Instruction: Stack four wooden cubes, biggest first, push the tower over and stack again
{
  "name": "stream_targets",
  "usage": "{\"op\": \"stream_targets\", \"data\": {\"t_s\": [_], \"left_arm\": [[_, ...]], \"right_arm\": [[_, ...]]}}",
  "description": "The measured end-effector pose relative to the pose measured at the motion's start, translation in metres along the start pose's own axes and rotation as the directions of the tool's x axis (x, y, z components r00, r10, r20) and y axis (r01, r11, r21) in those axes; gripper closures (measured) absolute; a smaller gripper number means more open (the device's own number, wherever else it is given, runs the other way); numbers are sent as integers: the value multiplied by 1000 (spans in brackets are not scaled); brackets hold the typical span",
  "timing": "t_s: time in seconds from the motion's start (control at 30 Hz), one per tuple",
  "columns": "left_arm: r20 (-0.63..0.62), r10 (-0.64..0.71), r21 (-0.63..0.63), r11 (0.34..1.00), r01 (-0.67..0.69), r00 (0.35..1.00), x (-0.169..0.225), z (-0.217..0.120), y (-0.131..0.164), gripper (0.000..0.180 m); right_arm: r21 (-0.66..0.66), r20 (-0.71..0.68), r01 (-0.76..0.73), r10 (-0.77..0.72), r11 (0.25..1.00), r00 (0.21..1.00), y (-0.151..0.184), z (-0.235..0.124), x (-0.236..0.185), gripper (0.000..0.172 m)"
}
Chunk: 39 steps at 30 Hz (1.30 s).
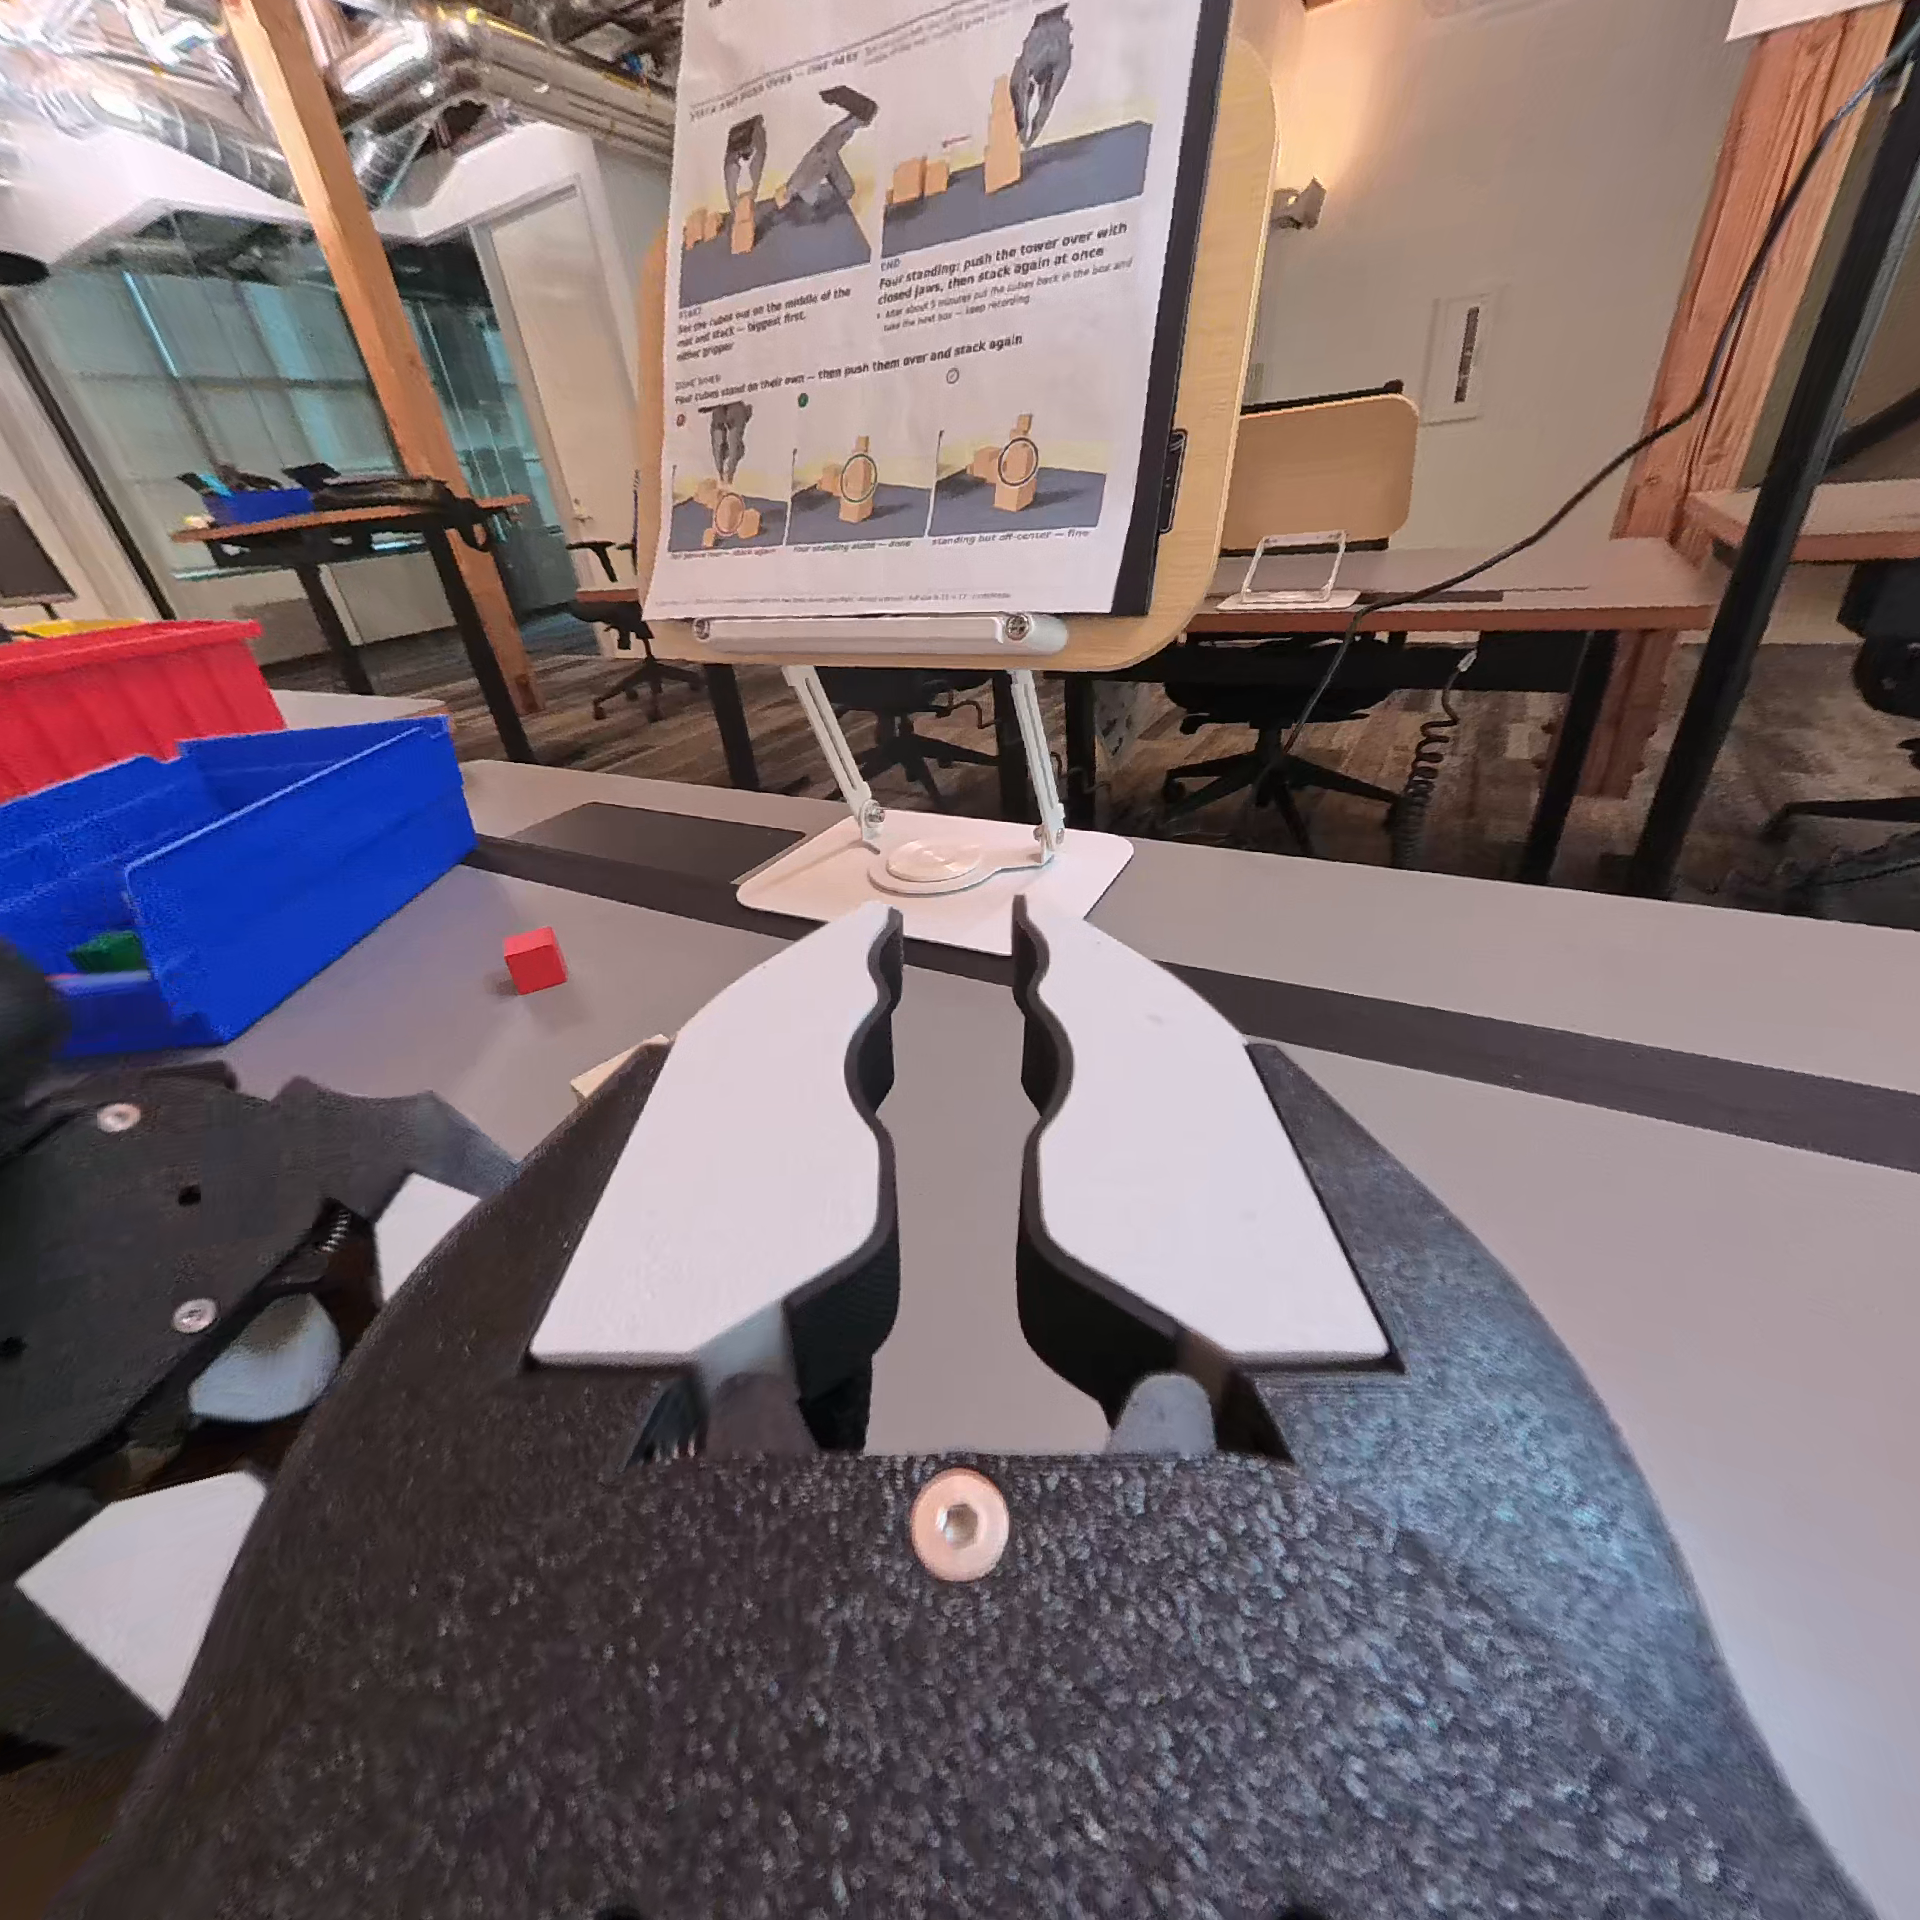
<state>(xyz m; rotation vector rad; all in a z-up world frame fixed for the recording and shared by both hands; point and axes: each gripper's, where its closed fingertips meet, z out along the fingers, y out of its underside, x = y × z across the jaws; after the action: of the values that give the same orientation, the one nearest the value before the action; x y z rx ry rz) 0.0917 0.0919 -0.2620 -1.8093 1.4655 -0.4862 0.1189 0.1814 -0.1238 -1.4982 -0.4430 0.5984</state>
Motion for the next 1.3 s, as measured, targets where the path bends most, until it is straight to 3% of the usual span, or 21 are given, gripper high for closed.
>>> {"op": "stream_targets", "data": {"t_s": [0.1, 0.23, 0.37, 0.53, 0.73, 0.9, 1.1, 1.3], "left_arm": [[-16, 42, 40, 998, -42, 999, 5, -23, -5, 117], [-35, -17, 168, 985, 23, 999, -2, -94, 11, 117], [-6, -125, 182, 975, 124, 992, -15, -148, 68, 117], [3, -113, 37, 993, 113, 994, -12, -144, 127, 117], [6, -71, -33, 997, 71, 997, -20, -141, 129, 116], [63, -91, 11, 996, 91, 994, -30, -155, 128, 112], [128, -188, 246, 957, 152, 974, -39, -200, 97, 116], [251, -427, 603, 771, 205, 869, -94, -245, 47, 133]], "right_arm": [[4, 2, -25, 25, 1000, 1000, -1, -1, 2, 152], [24, 7, -30, 29, 999, 1000, -8, -4, 1, 153], [31, 11, -32, 32, 999, 999, -11, -5, -1, 154], [-5, 22, -8, 8, 1000, 1000, -1, 0, -7, 154], [-38, 35, 22, -20, 999, 999, 7, 3, -14, 154], [-57, 55, 21, -18, 998, 998, 11, 5, -19, 157], [-78, 65, 32, -27, 996, 997, 17, 7, -22, 158], [-98, 77, 55, -48, 994, 996, 22, 9, -28, 157]]}}
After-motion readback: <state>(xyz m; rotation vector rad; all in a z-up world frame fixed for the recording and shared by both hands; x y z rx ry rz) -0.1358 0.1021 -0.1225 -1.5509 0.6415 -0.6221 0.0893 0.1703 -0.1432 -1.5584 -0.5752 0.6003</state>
